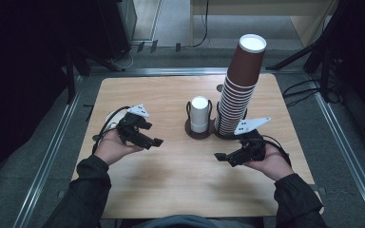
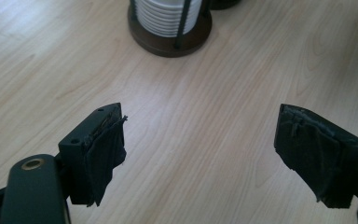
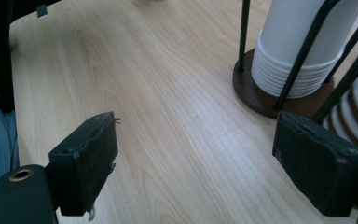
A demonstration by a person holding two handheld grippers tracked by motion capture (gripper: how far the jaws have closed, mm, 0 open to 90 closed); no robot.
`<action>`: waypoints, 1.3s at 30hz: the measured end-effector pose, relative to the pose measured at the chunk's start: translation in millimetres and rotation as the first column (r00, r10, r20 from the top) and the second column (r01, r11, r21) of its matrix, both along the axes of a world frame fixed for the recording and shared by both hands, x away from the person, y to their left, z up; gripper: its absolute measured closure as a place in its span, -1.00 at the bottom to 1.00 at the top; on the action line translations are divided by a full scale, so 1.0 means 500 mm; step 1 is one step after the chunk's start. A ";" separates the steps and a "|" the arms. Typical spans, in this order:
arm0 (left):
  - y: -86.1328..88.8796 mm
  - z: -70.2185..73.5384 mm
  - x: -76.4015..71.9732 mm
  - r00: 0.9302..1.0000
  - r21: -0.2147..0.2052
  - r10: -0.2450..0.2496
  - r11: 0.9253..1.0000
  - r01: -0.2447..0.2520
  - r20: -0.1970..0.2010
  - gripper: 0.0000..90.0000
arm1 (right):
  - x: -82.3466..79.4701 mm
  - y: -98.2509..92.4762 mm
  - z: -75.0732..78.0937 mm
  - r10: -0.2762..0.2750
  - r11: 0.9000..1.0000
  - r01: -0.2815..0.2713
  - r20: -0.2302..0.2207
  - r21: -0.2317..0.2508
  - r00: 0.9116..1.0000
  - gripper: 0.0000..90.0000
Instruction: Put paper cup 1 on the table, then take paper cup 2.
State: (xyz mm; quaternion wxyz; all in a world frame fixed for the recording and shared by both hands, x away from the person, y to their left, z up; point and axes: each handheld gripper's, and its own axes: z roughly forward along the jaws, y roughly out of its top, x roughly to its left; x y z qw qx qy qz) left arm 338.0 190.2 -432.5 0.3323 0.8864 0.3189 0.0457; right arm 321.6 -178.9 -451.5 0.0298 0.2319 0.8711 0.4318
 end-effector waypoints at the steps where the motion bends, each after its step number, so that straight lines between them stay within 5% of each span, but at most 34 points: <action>1: -0.003 -0.002 -0.002 1.000 0.006 -0.009 1.000 0.009 0.002 -0.63 | 0.000 -0.003 0.003 0.005 1.000 -0.005 -0.001 0.003 1.000 -0.69; 4: -0.009 -0.009 -0.004 0.999 0.010 -0.019 1.000 0.019 -0.028 -0.53 | 0.004 -0.012 0.013 0.021 1.000 -0.020 -0.022 0.022 1.000 -0.69; 12: -0.011 -0.015 -0.006 0.999 -0.023 -0.029 0.999 0.029 -0.029 -0.43 | 0.016 -0.040 0.051 -0.026 0.998 0.026 -0.018 0.052 1.000 -0.69; 18: -0.014 -0.014 -0.010 0.999 -0.030 -0.039 0.999 0.039 0.000 -0.30 | 0.032 -0.064 0.095 -0.039 0.999 0.040 -0.013 0.029 0.999 -0.67; 27: -0.016 -0.019 -0.008 0.998 -0.048 -0.056 0.997 0.056 -0.011 -0.17 | 0.054 -0.105 0.168 -0.082 0.997 0.082 0.018 0.013 0.996 -0.64; 33: -0.012 -0.020 -0.008 1.000 -0.054 -0.027 0.998 0.027 -0.006 -0.17 | 0.071 -0.120 0.197 -0.103 0.995 0.103 0.036 -0.001 0.994 -0.63; 39: -0.025 -0.022 -0.013 0.996 -0.058 -0.085 0.995 0.083 -0.036 -0.21 | 0.089 -0.128 0.240 -0.114 0.993 0.116 0.067 -0.016 0.991 -0.63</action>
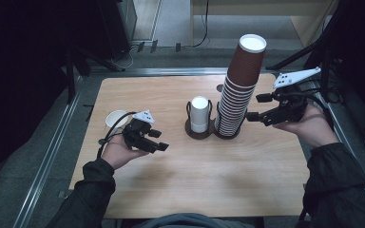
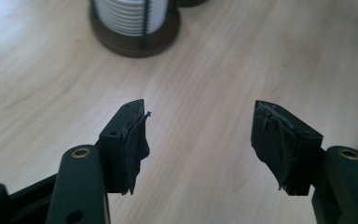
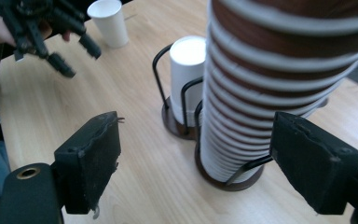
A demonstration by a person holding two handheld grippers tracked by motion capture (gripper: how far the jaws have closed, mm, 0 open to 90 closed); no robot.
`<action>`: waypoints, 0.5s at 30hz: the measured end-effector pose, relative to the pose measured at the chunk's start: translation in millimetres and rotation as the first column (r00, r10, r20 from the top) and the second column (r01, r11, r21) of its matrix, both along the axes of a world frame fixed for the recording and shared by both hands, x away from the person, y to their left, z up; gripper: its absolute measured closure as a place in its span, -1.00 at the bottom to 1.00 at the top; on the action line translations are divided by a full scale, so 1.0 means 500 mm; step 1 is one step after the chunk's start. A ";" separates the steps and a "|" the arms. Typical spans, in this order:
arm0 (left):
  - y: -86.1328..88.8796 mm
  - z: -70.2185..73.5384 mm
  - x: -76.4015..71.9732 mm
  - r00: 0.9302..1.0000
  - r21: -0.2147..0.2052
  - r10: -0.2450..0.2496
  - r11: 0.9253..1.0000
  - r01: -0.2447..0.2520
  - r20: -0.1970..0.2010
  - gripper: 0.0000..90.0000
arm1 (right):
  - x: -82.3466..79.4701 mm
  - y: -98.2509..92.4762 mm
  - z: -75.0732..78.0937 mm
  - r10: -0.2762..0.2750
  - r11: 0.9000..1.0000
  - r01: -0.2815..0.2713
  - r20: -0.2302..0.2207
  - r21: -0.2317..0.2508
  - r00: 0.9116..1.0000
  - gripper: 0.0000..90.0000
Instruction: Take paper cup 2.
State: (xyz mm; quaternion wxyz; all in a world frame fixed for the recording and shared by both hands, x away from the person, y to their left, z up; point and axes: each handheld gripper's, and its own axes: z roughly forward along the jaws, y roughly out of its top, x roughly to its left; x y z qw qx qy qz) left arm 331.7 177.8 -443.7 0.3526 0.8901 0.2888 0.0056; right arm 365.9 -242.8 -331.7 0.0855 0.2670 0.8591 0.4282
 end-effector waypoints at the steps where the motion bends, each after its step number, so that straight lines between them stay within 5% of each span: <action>1: -0.004 0.001 -0.003 1.000 0.000 -0.015 1.000 0.015 0.008 -0.21 | 0.002 -0.001 0.008 -0.011 1.000 0.011 0.004 -0.005 1.000 -0.63; 15: -0.019 0.001 -0.015 0.998 -0.003 -0.059 0.998 0.059 -0.004 -0.24 | 0.060 -0.021 0.108 -0.028 1.000 0.027 0.047 0.005 0.999 -0.68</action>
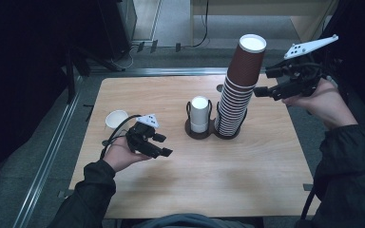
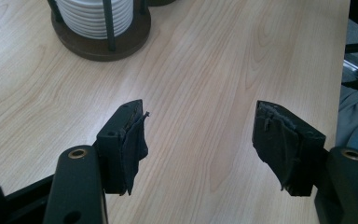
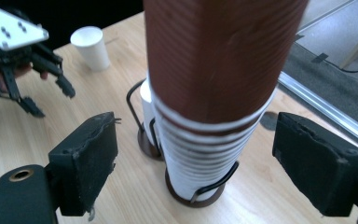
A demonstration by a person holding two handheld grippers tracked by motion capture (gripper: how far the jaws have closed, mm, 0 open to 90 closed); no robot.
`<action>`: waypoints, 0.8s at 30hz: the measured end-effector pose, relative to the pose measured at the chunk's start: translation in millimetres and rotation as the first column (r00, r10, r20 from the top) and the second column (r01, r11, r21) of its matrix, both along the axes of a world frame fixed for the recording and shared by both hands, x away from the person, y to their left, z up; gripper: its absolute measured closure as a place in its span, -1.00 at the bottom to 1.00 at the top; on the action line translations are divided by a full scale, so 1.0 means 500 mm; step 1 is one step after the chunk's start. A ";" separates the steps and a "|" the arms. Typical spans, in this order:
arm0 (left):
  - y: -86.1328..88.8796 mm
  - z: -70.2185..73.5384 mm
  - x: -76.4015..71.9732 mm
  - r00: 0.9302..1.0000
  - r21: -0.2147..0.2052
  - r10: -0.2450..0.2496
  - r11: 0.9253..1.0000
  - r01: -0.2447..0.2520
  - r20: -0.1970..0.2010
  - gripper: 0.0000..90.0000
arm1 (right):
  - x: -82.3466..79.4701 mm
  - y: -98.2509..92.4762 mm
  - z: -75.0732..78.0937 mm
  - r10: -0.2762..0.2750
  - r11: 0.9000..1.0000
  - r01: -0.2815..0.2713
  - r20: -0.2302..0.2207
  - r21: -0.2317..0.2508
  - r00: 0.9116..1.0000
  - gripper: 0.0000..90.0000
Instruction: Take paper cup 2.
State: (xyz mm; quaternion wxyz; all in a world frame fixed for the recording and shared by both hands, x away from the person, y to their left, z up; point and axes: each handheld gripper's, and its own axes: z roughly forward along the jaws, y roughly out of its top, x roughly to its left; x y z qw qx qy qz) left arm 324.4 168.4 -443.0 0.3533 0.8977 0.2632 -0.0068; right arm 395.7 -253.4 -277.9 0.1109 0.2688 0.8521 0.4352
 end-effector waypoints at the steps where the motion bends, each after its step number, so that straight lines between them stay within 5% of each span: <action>1: -0.001 -0.001 0.000 1.000 0.005 -0.003 1.000 0.003 -0.003 -0.24 | 0.003 0.000 0.008 -0.001 1.000 0.001 0.005 0.003 1.000 -0.68; 16: -0.006 -0.007 -0.003 1.000 0.023 -0.028 0.999 0.029 -0.006 -0.24 | 0.055 0.037 0.067 -0.006 0.999 0.004 0.035 0.039 0.999 -0.69; 24: -0.008 -0.008 -0.004 0.999 0.032 -0.037 0.999 0.038 -0.006 -0.24 | 0.073 0.075 0.063 0.002 1.000 -0.003 0.033 0.031 0.999 -0.69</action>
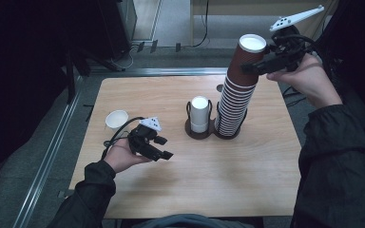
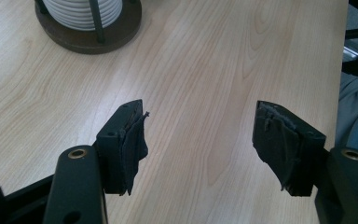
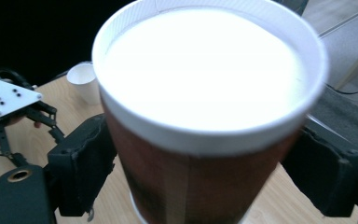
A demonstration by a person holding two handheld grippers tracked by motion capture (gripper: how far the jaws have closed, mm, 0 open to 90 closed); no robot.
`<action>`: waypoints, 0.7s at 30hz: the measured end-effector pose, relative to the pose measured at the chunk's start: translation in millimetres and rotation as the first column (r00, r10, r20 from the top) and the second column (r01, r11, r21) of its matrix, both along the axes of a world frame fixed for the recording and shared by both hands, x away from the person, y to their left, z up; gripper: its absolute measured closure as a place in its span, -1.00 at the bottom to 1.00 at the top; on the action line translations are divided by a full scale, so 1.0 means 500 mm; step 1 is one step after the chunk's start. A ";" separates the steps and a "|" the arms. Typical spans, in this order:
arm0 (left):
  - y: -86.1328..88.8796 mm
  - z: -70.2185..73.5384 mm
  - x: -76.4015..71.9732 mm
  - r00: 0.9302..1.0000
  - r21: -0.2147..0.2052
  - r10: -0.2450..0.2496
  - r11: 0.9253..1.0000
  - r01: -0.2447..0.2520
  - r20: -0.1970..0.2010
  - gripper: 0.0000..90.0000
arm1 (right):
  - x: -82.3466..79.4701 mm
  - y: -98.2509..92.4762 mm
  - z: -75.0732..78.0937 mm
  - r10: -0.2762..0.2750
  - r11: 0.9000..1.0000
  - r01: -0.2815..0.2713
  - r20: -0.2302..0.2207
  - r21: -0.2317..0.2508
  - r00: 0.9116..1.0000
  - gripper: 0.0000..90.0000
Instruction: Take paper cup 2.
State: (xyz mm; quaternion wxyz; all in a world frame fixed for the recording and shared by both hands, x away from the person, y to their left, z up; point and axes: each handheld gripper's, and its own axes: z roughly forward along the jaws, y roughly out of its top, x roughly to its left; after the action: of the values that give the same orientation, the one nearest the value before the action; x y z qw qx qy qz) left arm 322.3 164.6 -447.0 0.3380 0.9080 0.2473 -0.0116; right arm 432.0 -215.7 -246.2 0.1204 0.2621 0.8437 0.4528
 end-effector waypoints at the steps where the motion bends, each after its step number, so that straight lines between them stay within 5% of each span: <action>1: 0.000 0.000 0.000 1.000 0.001 0.000 1.000 0.000 0.000 -0.24 | 0.001 0.004 -0.002 0.000 1.000 0.000 0.002 -0.002 1.000 -0.69; 5: 0.002 0.000 0.000 1.000 0.003 -0.001 1.000 0.001 -0.001 -0.24 | 0.003 0.013 -0.006 0.002 0.999 -0.001 0.017 -0.033 1.000 -0.66; 21: -0.001 -0.002 -0.001 1.000 0.006 -0.004 1.000 0.004 -0.002 -0.24 | 0.000 0.003 0.016 0.003 1.000 -0.004 0.026 0.004 1.000 -0.61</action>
State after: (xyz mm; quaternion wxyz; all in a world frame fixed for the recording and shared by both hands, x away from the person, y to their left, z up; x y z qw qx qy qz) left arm 321.8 164.2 -447.8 0.3350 0.9095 0.2458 -0.0126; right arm 431.8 -214.2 -238.4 0.1301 0.2549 0.8416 0.4580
